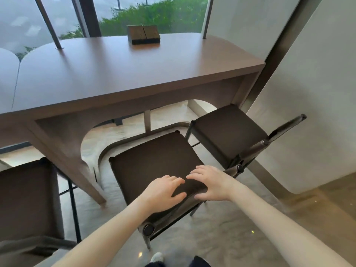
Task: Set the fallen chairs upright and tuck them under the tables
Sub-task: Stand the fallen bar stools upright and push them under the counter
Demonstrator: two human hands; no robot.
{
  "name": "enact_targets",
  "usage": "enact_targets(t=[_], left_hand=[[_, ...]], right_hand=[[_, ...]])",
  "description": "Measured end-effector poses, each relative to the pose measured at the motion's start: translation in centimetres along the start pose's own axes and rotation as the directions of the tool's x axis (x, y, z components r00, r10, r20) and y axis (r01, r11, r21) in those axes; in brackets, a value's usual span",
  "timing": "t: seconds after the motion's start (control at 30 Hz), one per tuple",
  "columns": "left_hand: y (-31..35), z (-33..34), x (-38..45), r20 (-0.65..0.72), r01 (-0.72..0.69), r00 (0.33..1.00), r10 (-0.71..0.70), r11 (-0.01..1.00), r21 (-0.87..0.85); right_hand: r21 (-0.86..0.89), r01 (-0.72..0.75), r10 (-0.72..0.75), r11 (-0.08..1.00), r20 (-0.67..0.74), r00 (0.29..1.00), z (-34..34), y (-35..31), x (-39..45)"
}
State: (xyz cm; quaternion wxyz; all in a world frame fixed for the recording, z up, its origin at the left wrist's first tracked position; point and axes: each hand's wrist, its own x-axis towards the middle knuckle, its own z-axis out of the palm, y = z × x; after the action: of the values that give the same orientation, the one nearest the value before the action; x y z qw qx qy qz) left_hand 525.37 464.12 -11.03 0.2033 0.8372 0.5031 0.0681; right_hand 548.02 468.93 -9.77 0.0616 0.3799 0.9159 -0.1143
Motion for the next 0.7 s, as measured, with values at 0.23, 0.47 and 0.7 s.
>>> enact_targets(t=[0.23,0.47,0.7], left_hand=[[4.5,1.9,5.6,0.207,0.06,0.977,-0.051,0.997,-0.038],[8.6,5.2,10.5,0.247,0.219,0.942,-0.227,0.974,0.058],[8.3,4.4,12.2,0.236,0.249,0.934,-0.267,0.963,0.104]], right_hand=[[-0.218,0.023,0.01,0.976,0.147,0.989,-0.2,8.9,-1.7],[-0.361,0.179,-0.134,0.915,0.146,0.98,3.2,14.7,-1.2],[-0.499,0.449,-0.445,0.741,0.136,0.885,2.7,18.3,0.9]])
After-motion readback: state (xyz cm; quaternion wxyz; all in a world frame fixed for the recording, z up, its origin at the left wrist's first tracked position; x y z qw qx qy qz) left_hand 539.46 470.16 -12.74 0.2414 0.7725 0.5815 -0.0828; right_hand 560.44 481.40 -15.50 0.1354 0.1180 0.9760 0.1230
